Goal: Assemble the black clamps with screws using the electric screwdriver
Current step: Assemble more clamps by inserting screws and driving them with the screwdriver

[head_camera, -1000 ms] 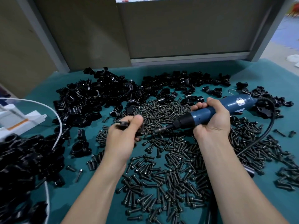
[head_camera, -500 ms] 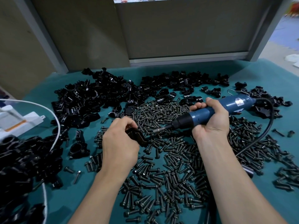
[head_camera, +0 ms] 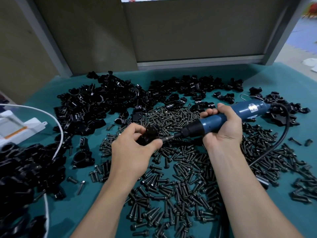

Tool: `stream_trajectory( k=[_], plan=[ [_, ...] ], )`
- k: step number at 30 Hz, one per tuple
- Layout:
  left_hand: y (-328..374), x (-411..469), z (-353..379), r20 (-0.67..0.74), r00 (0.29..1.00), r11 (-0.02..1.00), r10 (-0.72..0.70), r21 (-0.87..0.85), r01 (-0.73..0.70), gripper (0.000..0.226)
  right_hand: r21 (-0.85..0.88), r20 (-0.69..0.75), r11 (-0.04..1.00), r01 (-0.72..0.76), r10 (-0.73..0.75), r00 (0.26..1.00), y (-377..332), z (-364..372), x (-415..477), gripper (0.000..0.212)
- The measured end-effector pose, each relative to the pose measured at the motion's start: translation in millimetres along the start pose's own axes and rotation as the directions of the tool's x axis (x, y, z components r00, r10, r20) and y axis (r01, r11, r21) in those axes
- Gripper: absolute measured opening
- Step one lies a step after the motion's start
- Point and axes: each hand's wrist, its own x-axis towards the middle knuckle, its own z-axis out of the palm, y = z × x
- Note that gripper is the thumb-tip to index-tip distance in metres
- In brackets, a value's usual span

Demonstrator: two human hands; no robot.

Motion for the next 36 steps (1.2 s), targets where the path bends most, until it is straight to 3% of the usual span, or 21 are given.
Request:
stream_trajectory(
  k=[3, 8, 12, 14, 23, 26, 34, 36],
  plan=[
    [0.2, -0.7, 0.5, 0.088, 0.991, 0.963, -0.102, -0.242, 0.121, 0.021, -0.004, 0.003, 1.000, -0.001, 0.001, 1.000, -0.1, 0.6, 0.3, 0.016],
    [8.2, 2.4, -7.0, 0.247, 0.934, 0.702, -0.257, -0.617, 0.356, 0.053, -0.011, -0.009, 1.000, 0.001, -0.001, 1.000, -0.1, 0.9, 0.1, 0.015],
    [6.4, 4.6, -11.6, 0.385, 0.898, 0.448, -0.212, -0.779, 0.439, 0.044, -0.012, -0.008, 1.000, 0.001, -0.001, 1.000, -0.2, 0.5, 0.8, 0.015],
    [5.4, 6.0, -13.6, 0.425, 0.890, 0.391, -0.165, -0.800, 0.455, 0.038, -0.017, -0.007, 1.000, 0.000, 0.000, 1.000, 0.8, 0.5, 0.4, 0.016],
    [-1.7, 11.3, -16.0, 0.521, 0.851, 0.358, -0.069, -0.783, 0.509, 0.026, -0.020, -0.005, 1.000, 0.002, -0.002, 1.000, 1.0, 0.5, 1.3, 0.014],
    [0.0, 10.9, -15.3, 0.496, 0.864, 0.358, -0.092, -0.793, 0.493, 0.036, -0.024, -0.002, 1.000, 0.002, -0.002, 1.000, 1.1, 0.1, 1.6, 0.014],
    [3.6, 7.4, -14.2, 0.457, 0.885, 0.454, -0.091, -0.772, 0.446, 0.020, -0.028, 0.004, 1.000, 0.000, 0.000, 1.000, 2.0, -0.5, 2.7, 0.014],
    [3.2, 6.9, -12.1, 0.370, 0.922, 0.605, -0.114, -0.710, 0.360, 0.017, -0.031, 0.007, 1.000, 0.000, 0.000, 1.000, 2.0, -0.6, 2.8, 0.013]
  ],
)
